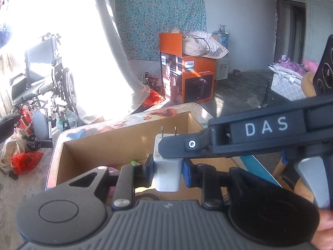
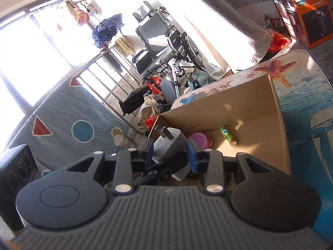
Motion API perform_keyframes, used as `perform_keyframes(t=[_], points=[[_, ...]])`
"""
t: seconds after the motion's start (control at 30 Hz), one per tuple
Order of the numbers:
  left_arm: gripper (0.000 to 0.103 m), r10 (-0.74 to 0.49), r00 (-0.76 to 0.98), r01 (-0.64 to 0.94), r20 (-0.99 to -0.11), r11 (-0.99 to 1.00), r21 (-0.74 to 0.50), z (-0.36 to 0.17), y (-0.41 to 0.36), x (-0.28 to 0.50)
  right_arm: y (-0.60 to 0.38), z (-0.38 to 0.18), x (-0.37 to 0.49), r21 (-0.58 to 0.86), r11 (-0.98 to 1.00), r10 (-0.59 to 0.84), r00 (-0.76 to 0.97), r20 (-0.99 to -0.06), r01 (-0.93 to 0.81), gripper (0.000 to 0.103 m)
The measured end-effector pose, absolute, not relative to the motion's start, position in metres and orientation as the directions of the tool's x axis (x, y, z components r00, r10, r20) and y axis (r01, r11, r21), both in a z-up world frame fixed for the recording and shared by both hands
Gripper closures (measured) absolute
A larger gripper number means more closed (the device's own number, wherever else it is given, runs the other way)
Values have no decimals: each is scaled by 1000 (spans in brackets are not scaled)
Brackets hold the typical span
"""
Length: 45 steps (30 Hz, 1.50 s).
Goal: Organize rigid objects
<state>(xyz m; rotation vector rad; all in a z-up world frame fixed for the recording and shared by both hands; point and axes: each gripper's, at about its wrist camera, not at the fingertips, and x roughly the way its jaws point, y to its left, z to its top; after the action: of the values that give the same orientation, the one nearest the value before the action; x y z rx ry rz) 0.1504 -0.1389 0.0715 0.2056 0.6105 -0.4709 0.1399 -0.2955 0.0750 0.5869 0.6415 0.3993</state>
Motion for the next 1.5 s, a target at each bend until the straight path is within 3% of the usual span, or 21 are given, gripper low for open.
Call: perform_keyframes(t=[0.37,0.53,0.7,1.07,1.17,1.37,1.5], points=[[75,-231,567,368,-790,930,-8,14,-141,273,-288,17,296,630,774,560,544,-625,-73,68],[75,-205,512,322,-834,946,-34,-7,-135,302,-271,-6,331,599,798,552,482,-680,-68,68],[75,-161,495,283,-854,959,-17,-19,-135,319,-262,-21,352,584,808,552,436,-711,-71,68],[69,-231,398,236,-888,961,-145,-29,-122,324,-255,-33,355,553,827,544,394,-741,-101,68],[67,-232,424,252,-875,959,-132,-25,-124,317,-255,-30,348,542,832,537,407,-739,-114,68],[51,-253,481,278,-839,952,-128,-3,-126,297,-261,-7,330,514,848,510,465,-723,-131,68],[42,-273,533,305,-801,945,-119,20,-121,269,-275,25,301,538,831,520,534,-666,-138,68]])
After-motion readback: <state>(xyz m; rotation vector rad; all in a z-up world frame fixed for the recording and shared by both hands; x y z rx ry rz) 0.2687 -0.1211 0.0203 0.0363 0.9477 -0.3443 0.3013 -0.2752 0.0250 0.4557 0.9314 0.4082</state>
